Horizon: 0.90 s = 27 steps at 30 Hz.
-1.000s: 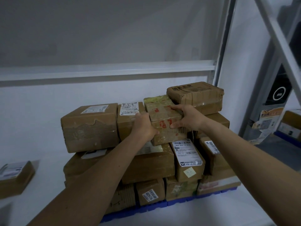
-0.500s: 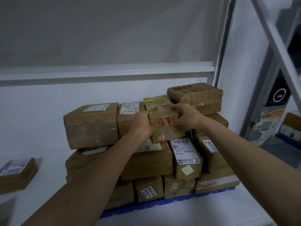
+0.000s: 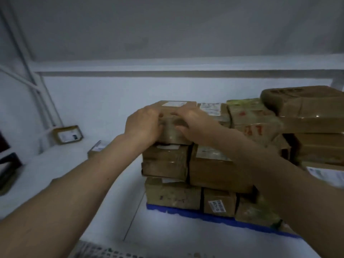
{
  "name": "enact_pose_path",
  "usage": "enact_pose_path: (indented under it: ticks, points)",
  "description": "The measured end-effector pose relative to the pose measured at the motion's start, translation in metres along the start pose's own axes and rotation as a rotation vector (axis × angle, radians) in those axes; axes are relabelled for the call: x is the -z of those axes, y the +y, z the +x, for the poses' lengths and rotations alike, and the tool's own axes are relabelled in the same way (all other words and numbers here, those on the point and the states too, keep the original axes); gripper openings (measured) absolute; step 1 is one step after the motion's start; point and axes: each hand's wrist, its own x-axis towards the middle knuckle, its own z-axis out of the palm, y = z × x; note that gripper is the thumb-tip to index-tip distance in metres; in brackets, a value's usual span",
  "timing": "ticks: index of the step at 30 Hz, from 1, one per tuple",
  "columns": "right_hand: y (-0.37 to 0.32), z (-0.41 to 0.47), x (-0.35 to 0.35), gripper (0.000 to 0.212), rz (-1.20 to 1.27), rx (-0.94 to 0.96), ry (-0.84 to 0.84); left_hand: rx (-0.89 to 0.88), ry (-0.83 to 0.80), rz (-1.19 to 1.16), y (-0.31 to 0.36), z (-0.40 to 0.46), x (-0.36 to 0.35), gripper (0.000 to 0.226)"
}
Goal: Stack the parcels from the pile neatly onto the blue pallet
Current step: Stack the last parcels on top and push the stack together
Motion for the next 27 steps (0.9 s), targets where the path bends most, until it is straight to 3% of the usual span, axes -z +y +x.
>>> enact_pose_path:
  ticks: [3, 11, 14, 16, 22, 24, 27]
  points:
    - [-0.036, 0.010, -0.036, 0.039, 0.073, 0.085, -0.094, 0.072, -0.056, 0.037, -0.048, -0.027, -0.005, 0.033]
    - [-0.129, 0.035, -0.104, 0.062, 0.177, 0.069, -0.354, 0.223, -0.164, 0.087, -0.153, -0.098, -0.013, 0.031]
    - [-0.164, 0.044, -0.128, 0.064, 0.151, 0.061, -0.437, 0.252, -0.286, 0.104, -0.191, -0.125, -0.009, 0.043]
    - [-0.191, 0.047, -0.142, 0.067, 0.167, 0.061, -0.472, 0.281, -0.362, 0.135, -0.218, -0.145, -0.003, 0.035]
    - [-0.271, 0.056, -0.182, 0.047, 0.180, 0.068, -0.598, 0.372, -0.459, 0.073, -0.308, -0.205, 0.018, 0.039]
    - [-0.296, 0.062, -0.197, 0.045, 0.272, 0.037, -0.650, 0.394, -0.480, 0.042, -0.336, -0.222, 0.022, 0.043]
    - [-0.333, 0.068, -0.221, 0.053, 0.183, 0.039, -0.659, 0.419, -0.495, 0.015, -0.371, -0.247, 0.029, 0.049]
